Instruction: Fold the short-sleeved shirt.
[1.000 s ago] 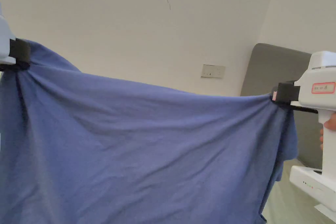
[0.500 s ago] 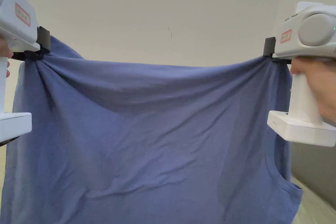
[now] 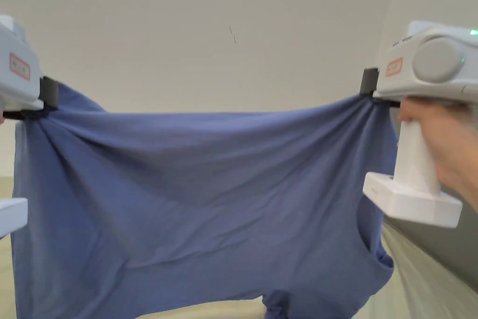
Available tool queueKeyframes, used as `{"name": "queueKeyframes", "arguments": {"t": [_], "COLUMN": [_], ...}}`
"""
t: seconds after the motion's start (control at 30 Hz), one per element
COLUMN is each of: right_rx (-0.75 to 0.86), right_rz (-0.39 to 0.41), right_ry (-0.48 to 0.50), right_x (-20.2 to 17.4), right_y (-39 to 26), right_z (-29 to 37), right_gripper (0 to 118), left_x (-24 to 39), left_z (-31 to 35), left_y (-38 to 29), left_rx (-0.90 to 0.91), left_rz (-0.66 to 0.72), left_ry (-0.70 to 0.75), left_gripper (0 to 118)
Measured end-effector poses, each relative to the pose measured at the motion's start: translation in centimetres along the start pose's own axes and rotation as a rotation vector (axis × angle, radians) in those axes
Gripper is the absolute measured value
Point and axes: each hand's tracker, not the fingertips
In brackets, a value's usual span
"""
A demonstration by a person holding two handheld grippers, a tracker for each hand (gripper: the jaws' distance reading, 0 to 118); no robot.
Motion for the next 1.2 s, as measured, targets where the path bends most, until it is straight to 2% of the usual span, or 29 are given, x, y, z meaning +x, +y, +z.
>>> {"name": "queueKeyframes", "arguments": {"t": [0.13,0.27,0.53,0.57,0.63,0.7,0.73,0.9,0.93,0.97,1.0,1.07,1.2], "right_rx": [-0.061,-0.140,-0.268,-0.276,-0.337,-0.388,-0.417,-0.460,-0.477,-0.484,-0.501,-0.508,-0.551], "right_rz": [0.045,0.074,0.095,0.084,-0.017,-0.080,-0.082,-0.008,-0.017,-0.077,-0.104,-0.131,-0.042], "right_ry": [0.025,0.072,0.204,0.211,0.258,0.280,0.292,0.250,0.245,0.230,0.230,0.205,0.187], "right_x": [0.1,0.4,2.1,2.4,3.6,4.6,5.1,7.6,8.4,9.1,10.0,11.2,12.4], "right_y": [-3.8,-7.7,-17.3,-18.6,-21.7,-24.4,-25.8,-31.3,-32.2,-32.9,-33.5,-34.7,-36.9], "right_z": [0.4,1.9,9.9,11.1,13.8,16.5,17.9,24.9,26.4,27.4,28.4,30.5,34.1], "right_gripper": [12,12,12,12,12,12,12,12,12,12,12,12,12], "left_x": [-0.7,-1.4,-4.3,-4.6,-5.4,-5.9,-6.0,-6.8,-7.2,-7.6,-8.0,-8.9,-10.5], "left_z": [0.0,1.6,9.5,10.5,12.8,14.9,16.2,22.1,23.3,24.1,25.0,26.7,29.4], "left_y": [-4.2,-8.6,-17.9,-18.9,-21.4,-23.6,-24.8,-29.8,-30.8,-31.6,-32.4,-34.0,-37.0], "left_rx": [-0.076,-0.159,-0.284,-0.307,-0.349,-0.389,-0.395,-0.427,-0.430,-0.440,-0.465,-0.472,-0.502], "left_rz": [0.040,0.010,-0.052,-0.043,0.022,0.065,0.065,0.065,0.084,0.093,0.104,0.117,0.109], "left_ry": [-0.012,-0.026,-0.078,-0.078,-0.097,-0.102,-0.109,-0.119,-0.121,-0.120,-0.105,-0.092,-0.052], "left_gripper": [4,4,4,4,4,4,4,4,4,4,4,4,4]}}
